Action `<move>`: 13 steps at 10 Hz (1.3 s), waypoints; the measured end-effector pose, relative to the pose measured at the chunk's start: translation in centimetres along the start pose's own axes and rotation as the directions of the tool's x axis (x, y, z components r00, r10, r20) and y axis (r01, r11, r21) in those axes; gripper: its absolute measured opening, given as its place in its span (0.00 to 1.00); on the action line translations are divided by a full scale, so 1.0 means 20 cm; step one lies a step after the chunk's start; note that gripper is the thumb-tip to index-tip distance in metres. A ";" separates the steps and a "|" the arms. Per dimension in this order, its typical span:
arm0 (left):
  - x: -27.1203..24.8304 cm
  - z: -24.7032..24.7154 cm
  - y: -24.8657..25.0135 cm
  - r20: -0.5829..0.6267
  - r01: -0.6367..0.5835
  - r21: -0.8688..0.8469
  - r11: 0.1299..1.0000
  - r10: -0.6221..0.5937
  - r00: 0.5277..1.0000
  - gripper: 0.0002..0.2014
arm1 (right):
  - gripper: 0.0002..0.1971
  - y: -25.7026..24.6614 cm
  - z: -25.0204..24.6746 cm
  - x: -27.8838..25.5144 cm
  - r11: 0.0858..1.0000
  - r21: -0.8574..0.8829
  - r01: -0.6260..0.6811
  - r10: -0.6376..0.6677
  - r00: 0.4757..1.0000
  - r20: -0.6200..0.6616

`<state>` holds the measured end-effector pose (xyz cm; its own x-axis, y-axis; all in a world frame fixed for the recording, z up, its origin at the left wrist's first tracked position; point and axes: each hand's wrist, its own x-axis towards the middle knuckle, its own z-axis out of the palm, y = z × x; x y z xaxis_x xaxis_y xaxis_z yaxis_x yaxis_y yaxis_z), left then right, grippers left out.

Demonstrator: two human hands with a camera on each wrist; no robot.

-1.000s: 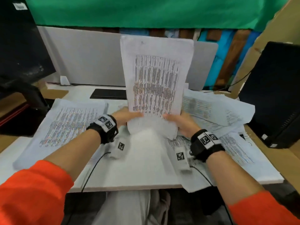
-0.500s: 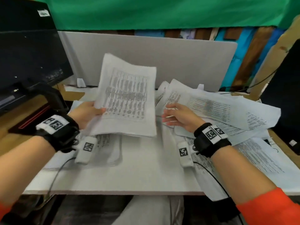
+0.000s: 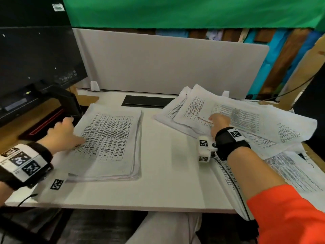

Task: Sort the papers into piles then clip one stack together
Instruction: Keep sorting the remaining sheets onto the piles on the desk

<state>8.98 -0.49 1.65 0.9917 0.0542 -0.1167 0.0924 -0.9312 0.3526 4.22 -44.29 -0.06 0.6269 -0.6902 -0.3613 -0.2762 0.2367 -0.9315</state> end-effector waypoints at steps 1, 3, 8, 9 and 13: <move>-0.06 -0.07 0.21 0.045 -0.236 -0.131 0.963 0.244 0.969 0.40 | 0.26 -0.01 0.00 -0.02 1.000 -0.008 0.018 -0.017 0.994 0.104; -0.08 -0.01 0.72 0.404 -0.045 -0.764 0.643 0.532 0.744 0.17 | 0.10 -0.03 -0.07 0.17 0.899 0.398 -0.182 0.130 0.979 0.154; 0.14 0.47 0.82 0.581 0.511 -0.810 0.287 0.508 0.636 0.30 | 0.18 -0.04 -0.16 -0.06 0.941 -0.338 0.013 0.218 0.741 0.635; 0.14 0.48 0.82 0.544 0.507 -0.832 0.224 0.504 0.671 0.26 | 0.16 0.01 -0.11 -0.02 0.995 -0.095 -0.005 0.058 0.822 0.567; 0.26 0.56 0.71 0.436 0.563 -0.826 0.026 0.663 0.609 0.46 | 0.16 0.02 -0.12 0.00 0.859 0.502 -0.101 -0.245 0.780 0.576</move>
<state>14.40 -17.49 -4.44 0.6260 -0.7414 -0.2416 0.6347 0.3044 0.7103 2.36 -45.78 -0.37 0.9762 -0.2025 -0.0783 0.0648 0.6160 -0.7850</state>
